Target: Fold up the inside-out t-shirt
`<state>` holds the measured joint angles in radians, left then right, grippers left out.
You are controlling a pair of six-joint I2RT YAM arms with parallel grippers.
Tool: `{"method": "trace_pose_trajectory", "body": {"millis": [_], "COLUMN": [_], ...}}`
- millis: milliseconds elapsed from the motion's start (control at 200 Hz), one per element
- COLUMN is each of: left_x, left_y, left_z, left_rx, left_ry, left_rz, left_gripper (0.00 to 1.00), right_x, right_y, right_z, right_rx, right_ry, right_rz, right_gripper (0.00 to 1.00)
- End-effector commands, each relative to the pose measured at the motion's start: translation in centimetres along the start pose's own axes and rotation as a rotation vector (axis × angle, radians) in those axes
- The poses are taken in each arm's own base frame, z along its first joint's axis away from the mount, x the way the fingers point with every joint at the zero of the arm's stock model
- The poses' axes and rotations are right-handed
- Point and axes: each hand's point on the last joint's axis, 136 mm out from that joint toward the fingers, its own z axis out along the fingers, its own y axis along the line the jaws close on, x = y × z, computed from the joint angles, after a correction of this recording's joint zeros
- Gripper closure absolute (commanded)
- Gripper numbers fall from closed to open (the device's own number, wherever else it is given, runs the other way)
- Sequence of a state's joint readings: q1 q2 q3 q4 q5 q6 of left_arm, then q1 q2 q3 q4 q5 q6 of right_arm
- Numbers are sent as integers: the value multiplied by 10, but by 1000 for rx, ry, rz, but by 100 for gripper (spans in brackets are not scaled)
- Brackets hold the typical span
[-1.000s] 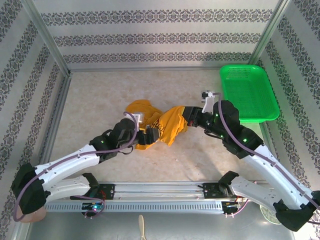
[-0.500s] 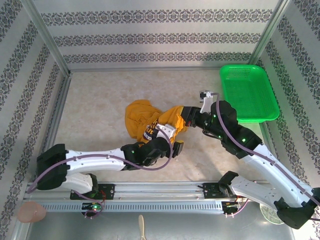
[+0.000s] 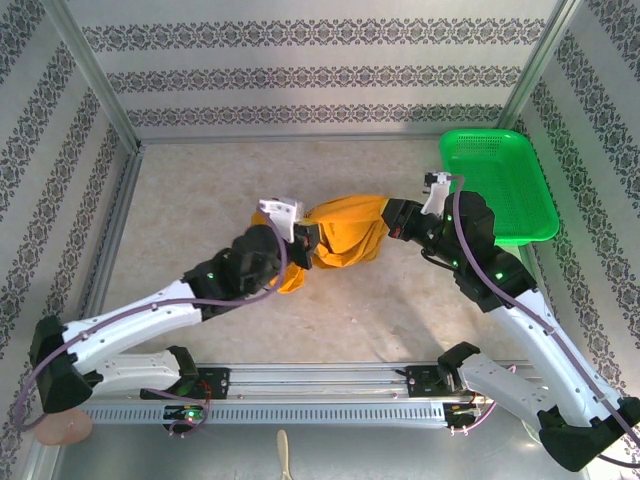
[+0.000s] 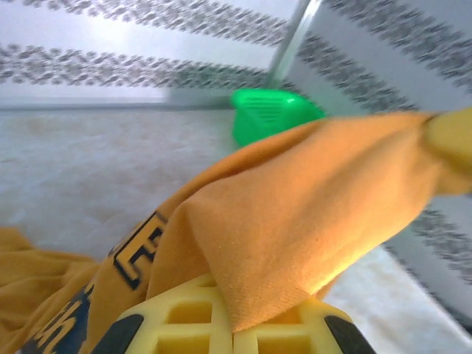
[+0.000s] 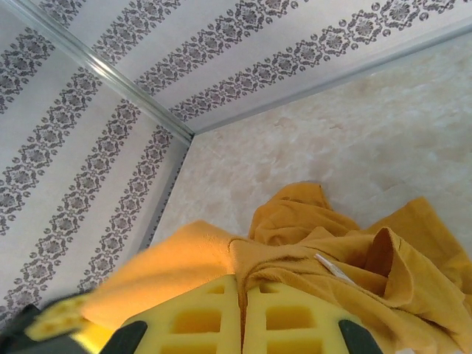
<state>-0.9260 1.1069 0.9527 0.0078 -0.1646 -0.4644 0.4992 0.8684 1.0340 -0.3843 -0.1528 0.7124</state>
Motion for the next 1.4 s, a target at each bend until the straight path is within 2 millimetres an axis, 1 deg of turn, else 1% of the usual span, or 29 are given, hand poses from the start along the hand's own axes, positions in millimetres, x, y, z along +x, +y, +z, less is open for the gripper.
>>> {"method": "trace_pose_trajectory", "body": {"millis": [0, 40, 85, 120, 160, 185, 215, 235, 255, 295, 335, 390, 430, 480, 580, 649, 724, 884, 1009, 1039, 1119, 1189, 1244, 1279, 1354, 1394], "left_x": [2, 4, 11, 20, 32, 41, 53, 58, 68, 80, 92, 101, 107, 110, 109, 109, 109, 110, 105, 105, 101, 98, 94, 92, 91, 91], "left_y": [-36, -38, -37, -34, -29, -25, -19, -18, -15, -13, -11, -11, -10, -9, -6, -5, -6, -6, -8, -8, -11, -13, -14, -16, -16, -11], "left_z": [-15, -14, -9, -3, 5, 11, 19, 22, 28, 36, 44, 51, 55, 59, 63, 65, 67, 68, 68, 68, 67, 65, 63, 63, 62, 63], "left_rx": [270, 312, 344, 358, 353, 344, 334, 338, 333, 339, 340, 351, 347, 348, 336, 323, 324, 319, 324, 326, 339, 347, 359, 366, 371, 352], "left_ry": [122, 143, 178, 206, 234, 252, 275, 288, 313, 342, 374, 401, 414, 416, 416, 419, 425, 434, 422, 421, 416, 407, 396, 393, 394, 391], "left_rz": [-92, -138, -192, -228, -265, -289, -321, -343, -365, -398, -429, -449, -460, -470, -485, -487, -492, -509, -522, -524, -526, -535, -537, -538, -536, -535], "left_gripper": [100, 100, 100, 100, 100, 100, 100, 100, 100, 100, 100, 100, 100, 100, 100, 100, 100, 100, 100, 100, 100, 100, 100, 100, 100, 100], "right_x": [-6, -5, -1, 5, 12, 18, 24, 29, 34, 43, 50, 64, 77, 94, 132, 152, 165, 177, 180, 179, 178, 178, 178, 178, 174, 169], "right_y": [6, 1, -11, -22, -34, -43, -53, -59, -64, -72, -75, -79, -80, -80, -78, -78, -78, -81, -83, -83, -88, -93, -100, -104, -107, -106], "right_z": [0, 7, 18, 28, 39, 44, 48, 49, 48, 42, 32, 15, 5, -5, -11, -7, 1, 25, 44, 48, 61, 72, 81, 86, 90, 89], "right_rx": [-33, -13, 31, 61, 87, 116, 149, 165, 175, 193, 191, 181, 156, 127, 50, 22, 20, 37, 53, 54, 89, 111, 137, 146, 133, 120], "right_ry": [-18, -6, 17, 45, 77, 95, 112, 123, 134, 146, 148, 152, 166, 190, 258, 298, 323, 348, 356, 352, 345, 343, 343, 349, 356, 359], "right_rz": [12, 9, 1, -1, -18, -35, -49, -64, -78, -88, -99, -91, -85, -72, -75, -89, -101, -137, -160, -160, -165, -173, -180, -177, -166, -162], "right_gripper": [96, 90, 79, 59, 44, 39, 36, 35, 34, 34, 33, 34, 34, 34, 33, 32, 30, 25, 21, 21, 21, 25, 31, 37, 66, 80]}}
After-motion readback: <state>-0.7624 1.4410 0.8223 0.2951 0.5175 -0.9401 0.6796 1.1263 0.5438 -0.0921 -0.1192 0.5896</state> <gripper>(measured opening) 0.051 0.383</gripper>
